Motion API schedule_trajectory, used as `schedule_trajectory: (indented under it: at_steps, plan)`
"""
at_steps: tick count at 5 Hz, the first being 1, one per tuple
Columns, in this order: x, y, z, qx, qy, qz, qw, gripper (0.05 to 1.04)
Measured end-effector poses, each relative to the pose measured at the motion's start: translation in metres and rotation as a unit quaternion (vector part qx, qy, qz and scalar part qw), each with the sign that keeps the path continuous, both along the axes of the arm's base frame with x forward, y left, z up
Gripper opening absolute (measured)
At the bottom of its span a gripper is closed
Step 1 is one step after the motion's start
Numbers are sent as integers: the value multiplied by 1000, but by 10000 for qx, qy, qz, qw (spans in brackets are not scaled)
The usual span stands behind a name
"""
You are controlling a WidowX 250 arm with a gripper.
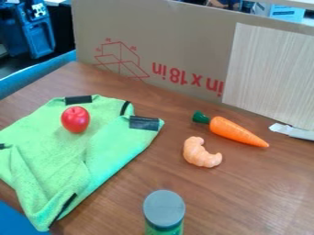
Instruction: Move the red figure from the cloth and put it on the table
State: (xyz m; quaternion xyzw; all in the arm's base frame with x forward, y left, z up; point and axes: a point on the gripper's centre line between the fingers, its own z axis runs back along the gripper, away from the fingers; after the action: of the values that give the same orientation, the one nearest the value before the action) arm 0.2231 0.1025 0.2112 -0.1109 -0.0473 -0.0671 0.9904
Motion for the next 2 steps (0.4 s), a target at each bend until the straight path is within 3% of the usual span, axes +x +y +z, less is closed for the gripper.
schedule_trajectory:
  at_steps: [1, 2]
  plan:
    - [1, 1, -7, -69, 108, 26, 9999, 1000]
    - [20, 18, -24, 210, -47, 293, 9993, 1000]
